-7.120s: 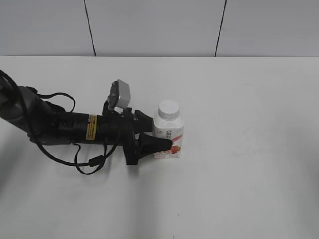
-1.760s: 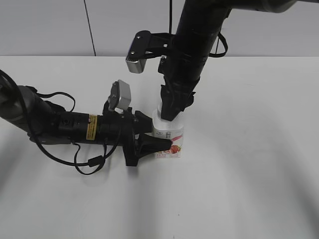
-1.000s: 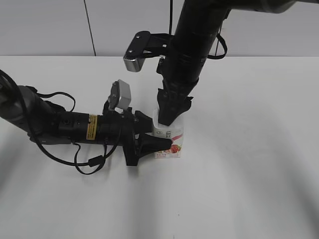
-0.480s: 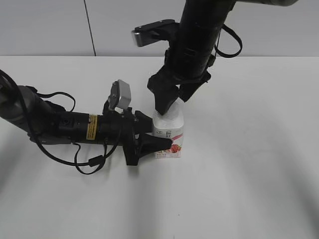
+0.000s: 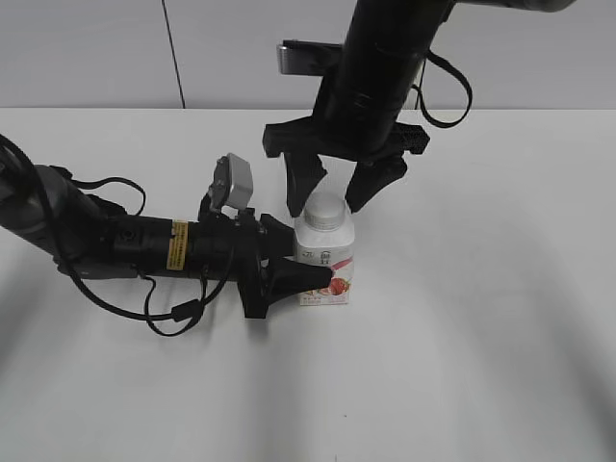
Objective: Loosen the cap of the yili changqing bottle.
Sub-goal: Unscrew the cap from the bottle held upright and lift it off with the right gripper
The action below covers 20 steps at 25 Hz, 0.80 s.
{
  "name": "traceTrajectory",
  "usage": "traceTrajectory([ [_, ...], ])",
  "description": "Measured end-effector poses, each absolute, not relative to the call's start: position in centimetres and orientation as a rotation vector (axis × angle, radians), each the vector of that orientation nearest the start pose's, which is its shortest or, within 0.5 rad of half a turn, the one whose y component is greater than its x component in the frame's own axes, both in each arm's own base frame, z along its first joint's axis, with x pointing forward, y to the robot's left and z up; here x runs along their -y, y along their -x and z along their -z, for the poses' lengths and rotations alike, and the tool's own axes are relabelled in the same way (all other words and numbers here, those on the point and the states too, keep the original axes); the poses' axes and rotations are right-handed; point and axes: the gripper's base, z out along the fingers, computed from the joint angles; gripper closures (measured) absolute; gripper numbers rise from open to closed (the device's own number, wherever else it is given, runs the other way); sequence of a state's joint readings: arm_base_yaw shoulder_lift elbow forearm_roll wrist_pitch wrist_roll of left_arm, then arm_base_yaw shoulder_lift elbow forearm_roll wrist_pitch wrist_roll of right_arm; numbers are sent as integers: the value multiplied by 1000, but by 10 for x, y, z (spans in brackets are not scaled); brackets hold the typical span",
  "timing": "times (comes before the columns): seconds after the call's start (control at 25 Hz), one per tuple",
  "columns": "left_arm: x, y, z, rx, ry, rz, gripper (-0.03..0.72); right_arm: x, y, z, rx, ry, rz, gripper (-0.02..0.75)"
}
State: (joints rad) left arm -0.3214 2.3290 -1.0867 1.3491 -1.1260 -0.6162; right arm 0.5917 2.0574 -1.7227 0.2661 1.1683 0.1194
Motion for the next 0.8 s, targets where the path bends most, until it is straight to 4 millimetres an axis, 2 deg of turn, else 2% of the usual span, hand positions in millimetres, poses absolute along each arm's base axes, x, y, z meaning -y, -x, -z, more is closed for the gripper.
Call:
traceTrajectory([
  [0.52, 195, -332, -52, -1635, -1258, 1122, 300, -257, -351, -227, -2990, 342, -413, 184],
  [0.8, 195, -332, -52, -1636, -1255, 1123, 301, -257, -352, -228, -2983, 279, -427, 184],
])
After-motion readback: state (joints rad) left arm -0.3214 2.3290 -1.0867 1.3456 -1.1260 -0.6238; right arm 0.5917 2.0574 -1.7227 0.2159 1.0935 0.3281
